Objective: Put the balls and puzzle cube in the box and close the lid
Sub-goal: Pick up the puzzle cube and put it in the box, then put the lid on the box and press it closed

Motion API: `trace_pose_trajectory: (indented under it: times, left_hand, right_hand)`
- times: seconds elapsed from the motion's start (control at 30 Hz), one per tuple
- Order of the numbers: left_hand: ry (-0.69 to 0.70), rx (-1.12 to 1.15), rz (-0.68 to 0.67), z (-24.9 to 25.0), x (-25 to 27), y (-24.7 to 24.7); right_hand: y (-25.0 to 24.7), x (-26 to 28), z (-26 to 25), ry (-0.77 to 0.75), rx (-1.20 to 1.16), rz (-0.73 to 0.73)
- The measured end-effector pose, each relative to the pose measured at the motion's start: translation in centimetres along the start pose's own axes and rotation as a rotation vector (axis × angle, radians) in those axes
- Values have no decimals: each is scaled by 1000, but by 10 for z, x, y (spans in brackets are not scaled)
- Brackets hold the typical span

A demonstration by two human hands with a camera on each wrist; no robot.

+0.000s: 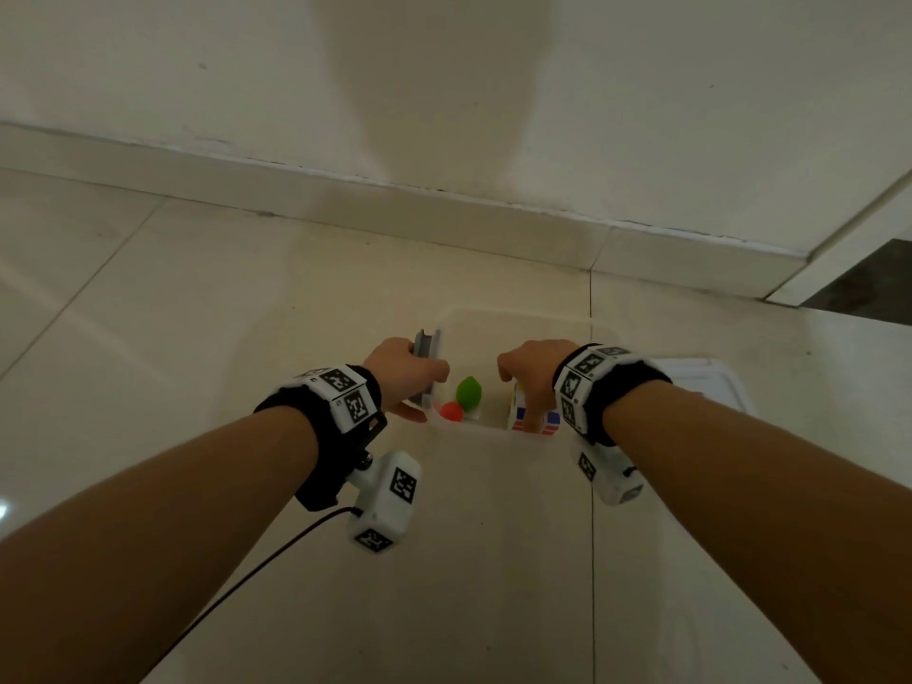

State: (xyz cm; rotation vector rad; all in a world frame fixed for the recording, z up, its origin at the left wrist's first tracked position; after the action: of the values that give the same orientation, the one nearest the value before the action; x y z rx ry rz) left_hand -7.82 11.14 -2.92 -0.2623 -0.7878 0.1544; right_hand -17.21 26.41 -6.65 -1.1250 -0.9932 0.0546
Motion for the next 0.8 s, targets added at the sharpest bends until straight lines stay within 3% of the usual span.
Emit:
trace_pose_trajectory:
  times: [0.2, 0.37, 0.47, 0.53, 0.6, 0.67, 0.8]
  left_hand:
    - [7, 0, -5, 0, 1, -3]
    - [-7, -46, 20, -7, -2, -18]
    - [-16, -95, 27, -12, -5, -31]
    - [-20, -120, 31, -16, -6, -35]
    - [-23, -126, 26, -20, -7, -37]
    - [-27, -120, 15, -24, -8, -36]
    - [-26, -102, 30, -29, -14, -37]
  right_hand:
    - [-16, 13, 6, 35, -153, 33]
    - [-71, 47, 46, 93, -787, 408]
    - [-90, 74, 91, 237, -1077, 711]
    - [-80, 83, 123, 384, -1127, 784]
    - [-51, 85, 147, 559, -1051, 689]
    - [-12, 83, 163, 668, -902, 484]
    - [49, 92, 167, 736, -507, 125]
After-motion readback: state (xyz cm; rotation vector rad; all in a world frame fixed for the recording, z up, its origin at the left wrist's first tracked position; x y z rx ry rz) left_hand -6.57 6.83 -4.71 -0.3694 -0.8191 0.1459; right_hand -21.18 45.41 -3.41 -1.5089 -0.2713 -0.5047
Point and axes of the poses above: each hand's wrist, its own x-axis away from the middle knuckle, its own y-axis out of the palm, z = x × y, the point moved 5 cm from there along -x, towards the middle knuckle, and after that the axes turned 2 degrees about x, right-handed, at the moved point
